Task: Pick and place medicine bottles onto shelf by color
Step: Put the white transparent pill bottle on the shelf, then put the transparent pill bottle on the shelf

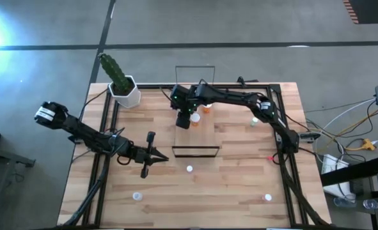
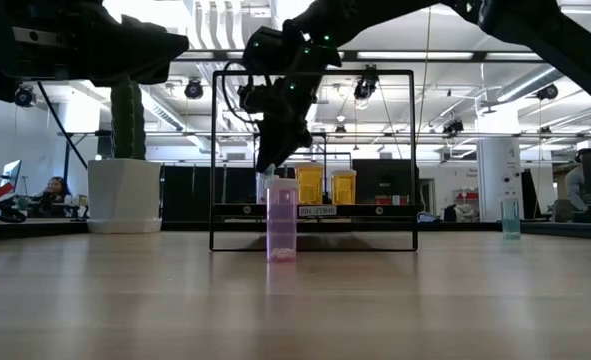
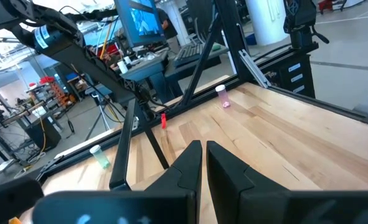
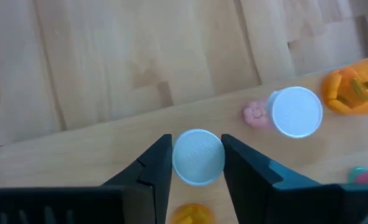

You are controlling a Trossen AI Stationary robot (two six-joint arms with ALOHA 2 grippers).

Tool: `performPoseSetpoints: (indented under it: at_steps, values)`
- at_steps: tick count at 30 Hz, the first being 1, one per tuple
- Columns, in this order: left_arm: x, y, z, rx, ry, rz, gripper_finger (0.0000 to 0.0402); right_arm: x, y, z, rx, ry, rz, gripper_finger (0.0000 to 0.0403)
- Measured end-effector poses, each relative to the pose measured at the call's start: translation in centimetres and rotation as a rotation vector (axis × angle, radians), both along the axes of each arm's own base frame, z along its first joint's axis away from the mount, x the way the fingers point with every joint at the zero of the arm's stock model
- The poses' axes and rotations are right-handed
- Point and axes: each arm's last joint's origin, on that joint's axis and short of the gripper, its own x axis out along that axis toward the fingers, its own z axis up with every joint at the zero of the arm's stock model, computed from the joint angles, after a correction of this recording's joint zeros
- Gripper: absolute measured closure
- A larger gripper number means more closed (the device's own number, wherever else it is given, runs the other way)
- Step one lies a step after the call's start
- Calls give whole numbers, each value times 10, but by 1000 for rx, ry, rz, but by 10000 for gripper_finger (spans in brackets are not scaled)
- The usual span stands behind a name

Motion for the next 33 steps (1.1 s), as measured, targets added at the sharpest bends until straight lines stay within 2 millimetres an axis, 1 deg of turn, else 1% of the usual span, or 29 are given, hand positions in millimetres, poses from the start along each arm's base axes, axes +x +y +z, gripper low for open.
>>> performPoseSetpoints:
  at_steps: [7, 15, 17, 20, 24, 28, 31, 33]
  values:
    - [0, 0, 0, 0, 1, -1, 395, -1, 0, 0, 3, 7, -1, 266]
    - [-1, 0, -1, 0, 5, -2, 395, -1, 0, -3, -4, 19, -6, 270]
    - [-1, 0, -2, 0, 5, -2, 395, -1, 0, -2, -26, 21, -16, 263]
    - [-1, 0, -2, 0, 5, -2, 395, 0, -2, 2, -52, 11, -27, 242]
    - [-1, 0, -1, 0, 5, -2, 395, 0, 0, 17, -64, -27, -26, 205]
    - [-1, 0, -2, 0, 5, -2, 395, -3, 8, 38, -74, -42, -3, 181]
    - [-1, -1, -2, -1, 6, -6, 395, -11, 23, 57, -89, -31, 16, 180]
    - [-2, -2, -2, 0, 6, -13, 395, -20, 38, 70, -113, 0, 31, 192]
